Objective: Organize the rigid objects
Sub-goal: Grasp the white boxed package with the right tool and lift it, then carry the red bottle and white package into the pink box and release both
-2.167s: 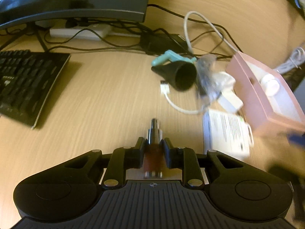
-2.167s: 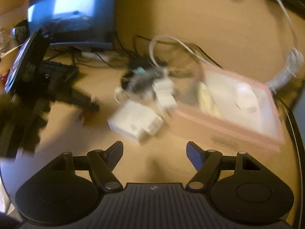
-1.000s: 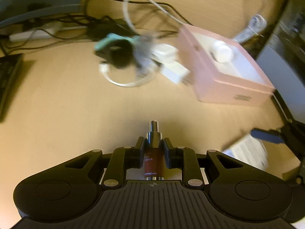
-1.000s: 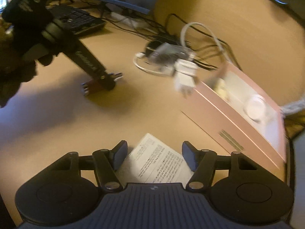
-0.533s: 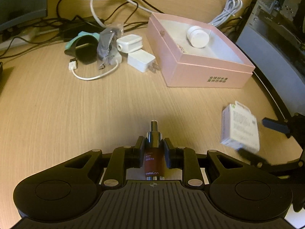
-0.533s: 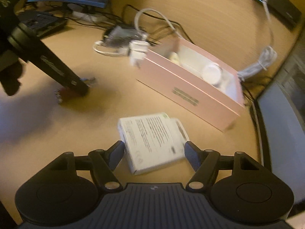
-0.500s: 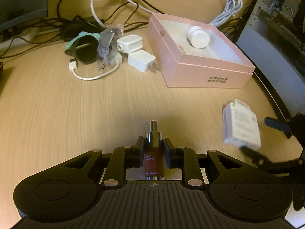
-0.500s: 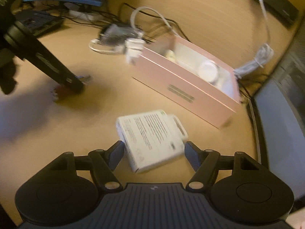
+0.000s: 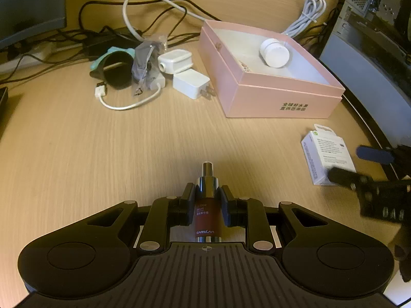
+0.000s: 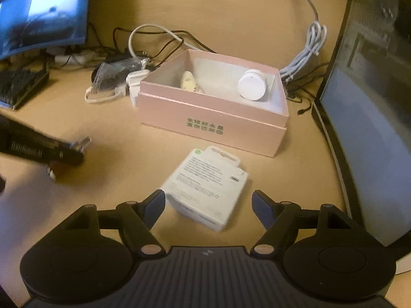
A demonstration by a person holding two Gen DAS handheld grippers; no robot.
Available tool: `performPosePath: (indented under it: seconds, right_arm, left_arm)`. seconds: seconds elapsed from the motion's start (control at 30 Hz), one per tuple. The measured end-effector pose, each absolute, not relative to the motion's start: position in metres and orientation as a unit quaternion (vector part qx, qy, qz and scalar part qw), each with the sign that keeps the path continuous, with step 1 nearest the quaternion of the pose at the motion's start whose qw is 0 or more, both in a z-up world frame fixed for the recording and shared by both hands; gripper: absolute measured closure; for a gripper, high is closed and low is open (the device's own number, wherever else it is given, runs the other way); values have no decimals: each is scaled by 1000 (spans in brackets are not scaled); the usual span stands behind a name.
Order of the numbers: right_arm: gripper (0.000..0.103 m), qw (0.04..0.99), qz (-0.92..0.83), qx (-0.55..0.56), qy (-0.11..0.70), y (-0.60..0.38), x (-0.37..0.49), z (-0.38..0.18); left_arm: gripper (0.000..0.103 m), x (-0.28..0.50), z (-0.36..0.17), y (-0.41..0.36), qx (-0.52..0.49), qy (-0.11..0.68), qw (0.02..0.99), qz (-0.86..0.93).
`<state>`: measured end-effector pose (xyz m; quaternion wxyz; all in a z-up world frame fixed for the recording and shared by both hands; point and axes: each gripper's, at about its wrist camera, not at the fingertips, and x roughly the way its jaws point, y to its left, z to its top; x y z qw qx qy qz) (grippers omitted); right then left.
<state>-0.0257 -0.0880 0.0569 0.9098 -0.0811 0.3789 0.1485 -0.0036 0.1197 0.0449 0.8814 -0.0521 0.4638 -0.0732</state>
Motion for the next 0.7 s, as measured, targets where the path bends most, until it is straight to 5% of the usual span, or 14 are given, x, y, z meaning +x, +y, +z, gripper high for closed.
performPosePath:
  seconds: [0.3, 0.7]
  right_arm:
    - [21, 897, 157, -54, 410, -87, 24, 49]
    - [26, 864, 279, -110, 404, -49, -5, 45]
  left_arm:
    - [78, -4, 45, 118, -52, 464, 882, -69]
    - [78, -5, 45, 119, -56, 460, 883, -66]
